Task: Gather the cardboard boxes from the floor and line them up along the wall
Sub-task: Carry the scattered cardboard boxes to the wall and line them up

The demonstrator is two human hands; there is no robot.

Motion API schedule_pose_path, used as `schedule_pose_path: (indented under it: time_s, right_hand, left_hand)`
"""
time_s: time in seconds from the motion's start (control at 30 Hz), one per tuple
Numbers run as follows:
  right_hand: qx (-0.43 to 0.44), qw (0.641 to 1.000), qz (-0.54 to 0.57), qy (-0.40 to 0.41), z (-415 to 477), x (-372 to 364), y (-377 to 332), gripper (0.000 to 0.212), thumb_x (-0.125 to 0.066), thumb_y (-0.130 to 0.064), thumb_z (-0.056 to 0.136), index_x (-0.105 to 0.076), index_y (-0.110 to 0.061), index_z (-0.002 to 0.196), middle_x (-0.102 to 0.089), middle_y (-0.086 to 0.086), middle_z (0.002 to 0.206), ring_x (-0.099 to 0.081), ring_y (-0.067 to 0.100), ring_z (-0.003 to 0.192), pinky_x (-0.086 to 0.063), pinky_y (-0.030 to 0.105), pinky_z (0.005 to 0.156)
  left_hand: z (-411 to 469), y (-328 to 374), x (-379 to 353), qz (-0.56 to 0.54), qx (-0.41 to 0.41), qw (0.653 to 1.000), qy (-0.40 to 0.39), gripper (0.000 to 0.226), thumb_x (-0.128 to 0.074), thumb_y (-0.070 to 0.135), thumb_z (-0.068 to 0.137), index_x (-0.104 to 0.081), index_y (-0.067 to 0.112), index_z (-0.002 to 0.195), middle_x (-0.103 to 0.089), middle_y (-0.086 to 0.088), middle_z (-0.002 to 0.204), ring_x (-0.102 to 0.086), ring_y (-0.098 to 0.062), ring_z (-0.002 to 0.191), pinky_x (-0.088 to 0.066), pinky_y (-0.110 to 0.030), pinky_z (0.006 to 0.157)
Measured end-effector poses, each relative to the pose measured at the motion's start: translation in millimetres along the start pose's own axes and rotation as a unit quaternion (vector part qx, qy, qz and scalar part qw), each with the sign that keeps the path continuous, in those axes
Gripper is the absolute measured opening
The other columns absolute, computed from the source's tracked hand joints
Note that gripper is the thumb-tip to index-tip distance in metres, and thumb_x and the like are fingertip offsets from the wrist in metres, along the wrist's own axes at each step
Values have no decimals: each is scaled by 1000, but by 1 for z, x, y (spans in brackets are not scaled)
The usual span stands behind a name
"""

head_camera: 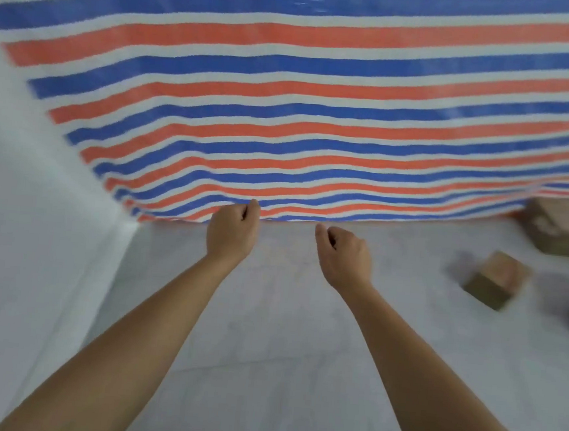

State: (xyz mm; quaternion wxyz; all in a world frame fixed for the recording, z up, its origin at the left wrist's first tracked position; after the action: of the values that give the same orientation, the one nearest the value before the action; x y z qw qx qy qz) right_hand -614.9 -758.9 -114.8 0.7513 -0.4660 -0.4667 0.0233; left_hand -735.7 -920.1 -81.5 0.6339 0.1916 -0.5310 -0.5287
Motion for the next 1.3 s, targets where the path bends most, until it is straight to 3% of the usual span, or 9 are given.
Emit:
schedule_pose_path:
  time_s: [0.13, 0.27, 0.37, 0.47, 0.6, 0.77, 0.93, 1.1, 1.3]
  right_hand:
    - [-120, 989, -45, 71, 11, 132, 149, 52, -44, -42, 103, -41, -14, 60, -46, 2, 55, -45, 18, 51, -29, 28, 46]
    - [-211, 963, -69, 150, 8, 245, 259, 50, -47, -44, 101, -54, -7, 67, -58, 9, 66, -49, 28, 64, -34, 32, 59]
    - [-253, 947, -83, 181, 18, 308, 331, 48, -45, -45, 100, -54, -14, 64, -62, 9, 71, -54, 34, 71, -36, 33, 62]
    - [-276, 934, -94, 206, 30, 343, 389, 52, -45, -44, 100, -39, -19, 55, -51, 4, 60, -53, 32, 66, -35, 34, 58]
    - [-325, 917, -102, 210, 65, 378, 464, 53, -47, -42, 100, -40, -13, 57, -50, 4, 56, -53, 30, 60, -32, 35, 51]
    - [-378, 892, -98, 227, 147, 448, 540, 52, -46, -47, 98, -64, -6, 71, -70, 6, 73, -63, 26, 66, -52, 38, 61]
    - [-402, 873, -96, 260, 195, 525, 597, 49, -43, -47, 101, -70, -14, 76, -69, 0, 74, -62, 20, 70, -53, 37, 66]
    - [-442, 845, -79, 291, 213, 587, 683, 50, -39, -48, 103, -69, -20, 76, -69, -6, 77, -62, 17, 72, -56, 39, 70]
    - [-457, 839, -61, 291, 254, 653, 812, 54, -37, -49, 104, -70, -14, 79, -70, 2, 77, -62, 19, 72, -55, 42, 70]
  left_hand:
    - [-24, 89, -179, -13, -28, 990, -136, 40, -56, 28, 96, -45, 22, 59, -50, 8, 59, -53, -8, 54, -39, -18, 53]
    - [-61, 170, -316, -22, -53, 966, -251, 45, -56, 23, 93, -36, 19, 54, -40, 2, 52, -42, -9, 49, -34, -23, 53]
    - [-73, 218, -407, -19, -82, 947, -310, 45, -56, 24, 93, -35, 15, 54, -39, -3, 52, -41, -16, 51, -35, -32, 53]
    - [-74, 247, -480, -36, -96, 934, -343, 47, -55, 25, 95, -36, 17, 53, -39, -3, 52, -42, -16, 52, -34, -32, 53]
    - [-62, 282, -588, -48, -112, 910, -395, 48, -55, 26, 97, -40, 19, 52, -41, 1, 50, -43, -13, 51, -34, -29, 53]
    - [-22, 338, -728, -49, -127, 883, -450, 45, -54, 30, 98, -50, 11, 58, -50, -4, 56, -51, -19, 57, -39, -33, 54]
    - [-2, 400, -840, -43, -142, 857, -493, 48, -48, 37, 101, -63, 0, 74, -63, -11, 69, -62, -26, 70, -52, -41, 64]
    - [-18, 453, -958, -28, -146, 837, -527, 54, -44, 40, 102, -44, 14, 55, -47, -2, 54, -48, -19, 57, -33, -33, 55]
    - [-47, 504, -1102, -3, -141, 808, -572, 53, -43, 38, 103, -34, 16, 56, -39, -1, 53, -41, -22, 56, -27, -34, 56]
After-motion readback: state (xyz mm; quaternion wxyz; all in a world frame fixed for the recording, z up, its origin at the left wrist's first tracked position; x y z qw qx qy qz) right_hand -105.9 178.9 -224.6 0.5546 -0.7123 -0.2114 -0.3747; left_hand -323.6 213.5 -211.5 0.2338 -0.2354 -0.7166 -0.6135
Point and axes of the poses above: each hand's wrist, its own z-axis towards the middle knuckle, its own x-axis out of the back of the hand, y = z × x, the point moved 4 cm from there along z, towards the middle knuckle
